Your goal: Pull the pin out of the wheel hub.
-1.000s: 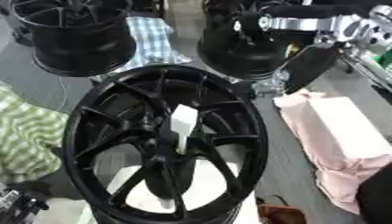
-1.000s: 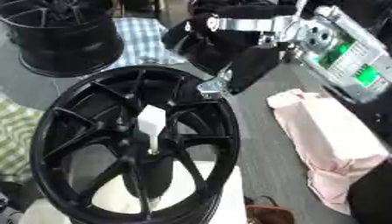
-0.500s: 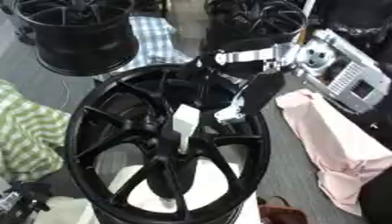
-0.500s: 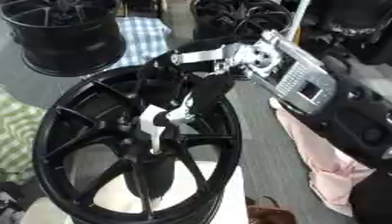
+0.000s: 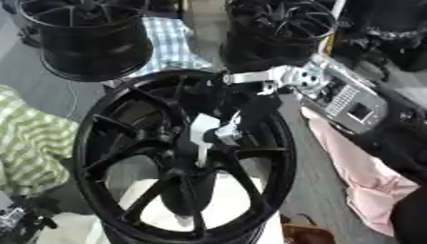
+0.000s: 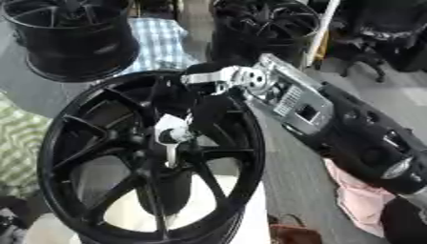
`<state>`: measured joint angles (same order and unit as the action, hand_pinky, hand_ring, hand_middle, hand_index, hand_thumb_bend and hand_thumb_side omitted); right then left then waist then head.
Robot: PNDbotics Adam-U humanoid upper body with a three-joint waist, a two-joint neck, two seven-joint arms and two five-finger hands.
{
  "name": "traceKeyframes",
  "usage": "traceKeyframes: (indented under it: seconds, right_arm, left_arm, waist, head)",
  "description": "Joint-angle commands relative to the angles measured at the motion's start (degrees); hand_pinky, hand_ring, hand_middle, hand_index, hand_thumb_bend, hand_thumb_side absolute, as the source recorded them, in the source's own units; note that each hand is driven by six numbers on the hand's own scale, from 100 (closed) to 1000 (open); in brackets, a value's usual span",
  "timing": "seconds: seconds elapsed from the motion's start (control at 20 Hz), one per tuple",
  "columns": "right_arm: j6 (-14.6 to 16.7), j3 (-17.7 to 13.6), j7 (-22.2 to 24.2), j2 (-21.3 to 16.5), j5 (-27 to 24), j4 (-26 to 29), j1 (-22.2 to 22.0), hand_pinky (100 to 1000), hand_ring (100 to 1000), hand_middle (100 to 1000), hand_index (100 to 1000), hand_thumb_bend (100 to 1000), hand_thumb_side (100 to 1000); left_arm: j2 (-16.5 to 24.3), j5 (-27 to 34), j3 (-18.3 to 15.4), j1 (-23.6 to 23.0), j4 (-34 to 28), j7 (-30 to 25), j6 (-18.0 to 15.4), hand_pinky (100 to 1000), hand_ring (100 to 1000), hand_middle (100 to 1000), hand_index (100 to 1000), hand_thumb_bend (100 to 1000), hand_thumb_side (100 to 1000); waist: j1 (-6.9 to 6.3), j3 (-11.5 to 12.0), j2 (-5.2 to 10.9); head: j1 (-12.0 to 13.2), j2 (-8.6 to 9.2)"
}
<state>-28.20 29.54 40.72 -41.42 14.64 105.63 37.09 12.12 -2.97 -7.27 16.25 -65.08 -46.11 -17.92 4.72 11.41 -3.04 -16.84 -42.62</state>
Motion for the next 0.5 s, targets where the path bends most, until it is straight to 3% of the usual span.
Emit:
traceKeyframes:
  seconds: [0.05, 0.5]
  right_arm:
    - [-1.5, 0.2, 1.6, -0.4, 3.0, -0.6, 1.1, 931, 980, 994, 1000, 425, 439]
    - [0.6, 2.1, 6.7, 1.5, 10.6, -4.6, 1.3, 931, 972, 987, 1000, 410, 447]
  left_arm:
    - [0.4, 0.0, 0.2, 1.2, -1.2, -5.9, -5.6, 597, 100, 583, 739, 100, 917]
    - [0.3, -0.1, 0.5, 1.4, -1.3, -5.9, -5.4, 597, 100, 584, 739, 100, 918]
  waist:
    - [-0.25, 0.1, 0.31]
    - [-0.15, 0.4, 0.27]
  head:
    - [-0.3, 0.69]
    - [-0.3, 0.5]
